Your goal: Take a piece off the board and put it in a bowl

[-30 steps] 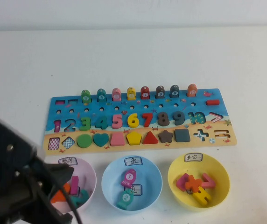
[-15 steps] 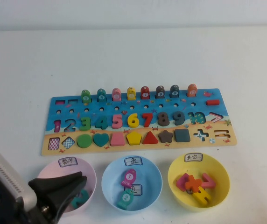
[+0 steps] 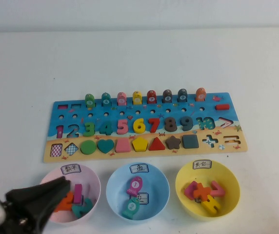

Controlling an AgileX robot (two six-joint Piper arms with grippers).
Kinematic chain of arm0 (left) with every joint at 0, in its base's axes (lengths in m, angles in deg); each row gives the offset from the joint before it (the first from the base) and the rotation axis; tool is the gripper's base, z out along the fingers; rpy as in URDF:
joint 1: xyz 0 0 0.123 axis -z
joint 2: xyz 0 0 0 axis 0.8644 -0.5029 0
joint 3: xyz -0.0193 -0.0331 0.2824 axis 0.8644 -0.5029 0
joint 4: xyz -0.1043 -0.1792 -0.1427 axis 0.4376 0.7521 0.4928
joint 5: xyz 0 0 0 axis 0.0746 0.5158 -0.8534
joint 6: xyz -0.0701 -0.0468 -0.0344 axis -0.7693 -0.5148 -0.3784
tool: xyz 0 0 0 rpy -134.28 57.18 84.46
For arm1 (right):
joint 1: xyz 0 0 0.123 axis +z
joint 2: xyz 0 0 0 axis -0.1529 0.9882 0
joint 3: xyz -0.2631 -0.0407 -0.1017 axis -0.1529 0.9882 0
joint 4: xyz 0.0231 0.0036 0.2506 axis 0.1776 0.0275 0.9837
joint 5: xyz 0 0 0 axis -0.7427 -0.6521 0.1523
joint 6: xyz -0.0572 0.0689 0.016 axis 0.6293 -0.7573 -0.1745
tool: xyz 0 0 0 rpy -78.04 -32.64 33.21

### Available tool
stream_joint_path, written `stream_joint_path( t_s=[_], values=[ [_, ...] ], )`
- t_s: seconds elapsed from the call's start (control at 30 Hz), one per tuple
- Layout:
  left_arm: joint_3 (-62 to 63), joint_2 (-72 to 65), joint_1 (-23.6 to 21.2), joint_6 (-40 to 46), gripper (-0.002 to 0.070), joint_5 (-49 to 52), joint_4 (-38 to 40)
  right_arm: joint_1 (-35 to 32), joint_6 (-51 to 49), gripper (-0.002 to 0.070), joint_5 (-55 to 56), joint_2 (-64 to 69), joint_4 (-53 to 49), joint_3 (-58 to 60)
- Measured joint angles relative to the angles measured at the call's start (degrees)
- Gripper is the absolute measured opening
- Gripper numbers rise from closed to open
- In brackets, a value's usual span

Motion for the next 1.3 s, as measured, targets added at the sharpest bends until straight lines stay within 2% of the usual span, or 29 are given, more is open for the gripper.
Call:
stream_joint_path(
  t_s=[0.1,0.2,0.37,0.53,0.63,0.93,1.2,1.3],
  values=[
    [-2.64,7.92,-5.76,7.87,-0.0002,-2.3,4.52,0.0,0.0,-0.0018,0.0,0.0,0.0,0.0],
    [-5.83,15.82,-13.48,11.02,-0.0002,-3.67,6.8,0.0,0.0,-0.0018,0.0,0.0,0.0,0.0],
    [-10.94,27.31,-28.25,11.83,-0.0002,-3.81,8.13,0.0,0.0,-0.0018,0.0,0.0,0.0,0.0],
    [-13.62,33.26,-36.43,9.94,-0.0002,-0.99,9.02,0.0,0.0,-0.0018,0.0,0.0,0.0,0.0],
    [-13.62,33.65,-38.19,9.69,-0.0002,3.79,9.56,0.0,0.0,-0.0018,0.0,0.0,0.0,0.0],
    [-13.76,33.65,-38.57,9.56,-0.0002,22.82,7.44,0.0,0.0,-0.0018,-0.09,0.0,0.0,0.0],
    [-13.78,33.65,-38.38,9.56,-0.0002,24.88,5.95,0.0,0.0,-0.0018,-0.09,0.0,0.0,0.0],
    [-13.78,33.65,-37.06,9.56,-0.0002,24.88,5.38,0.0,0.0,-0.0018,-0.09,0.0,0.0,0.0]
  ],
)
